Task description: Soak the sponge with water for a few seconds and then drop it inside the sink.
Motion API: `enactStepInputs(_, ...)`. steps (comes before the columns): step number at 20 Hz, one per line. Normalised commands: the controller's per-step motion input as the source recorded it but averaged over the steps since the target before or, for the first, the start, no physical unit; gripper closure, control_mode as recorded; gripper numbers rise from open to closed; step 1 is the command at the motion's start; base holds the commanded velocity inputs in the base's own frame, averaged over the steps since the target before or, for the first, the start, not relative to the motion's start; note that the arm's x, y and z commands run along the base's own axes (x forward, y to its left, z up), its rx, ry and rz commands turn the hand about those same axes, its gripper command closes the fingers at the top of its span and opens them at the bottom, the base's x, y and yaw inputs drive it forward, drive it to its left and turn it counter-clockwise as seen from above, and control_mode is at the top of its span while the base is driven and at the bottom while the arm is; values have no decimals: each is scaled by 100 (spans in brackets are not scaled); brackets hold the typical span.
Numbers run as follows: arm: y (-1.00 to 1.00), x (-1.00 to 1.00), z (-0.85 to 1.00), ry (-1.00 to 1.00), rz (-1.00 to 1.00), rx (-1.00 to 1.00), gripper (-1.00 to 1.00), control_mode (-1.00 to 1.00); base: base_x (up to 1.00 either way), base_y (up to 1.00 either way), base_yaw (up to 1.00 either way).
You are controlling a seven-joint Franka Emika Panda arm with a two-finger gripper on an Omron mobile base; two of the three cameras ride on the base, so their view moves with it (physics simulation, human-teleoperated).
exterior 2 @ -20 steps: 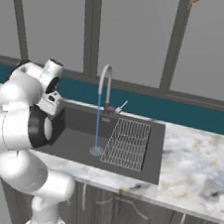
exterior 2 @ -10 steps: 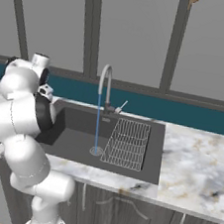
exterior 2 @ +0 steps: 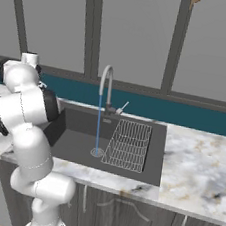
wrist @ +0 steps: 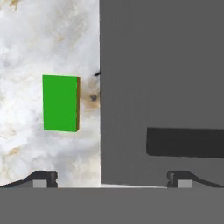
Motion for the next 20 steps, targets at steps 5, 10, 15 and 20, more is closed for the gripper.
enactStepInputs(5, 17, 25, -21, -13, 0, -6, -100, -100, 0, 0, 0)
enactStepInputs(10, 7, 24, -17, -4, -2, -1, -100, -100, 0, 0, 0)
enactStepInputs(15, 2, 18, -12, 0, -5, 0, -100, -100, 0, 0, 0)
enactStepInputs(20, 6, 9, -5, 0, -5, 0, -100, -100, 0, 0, 0)
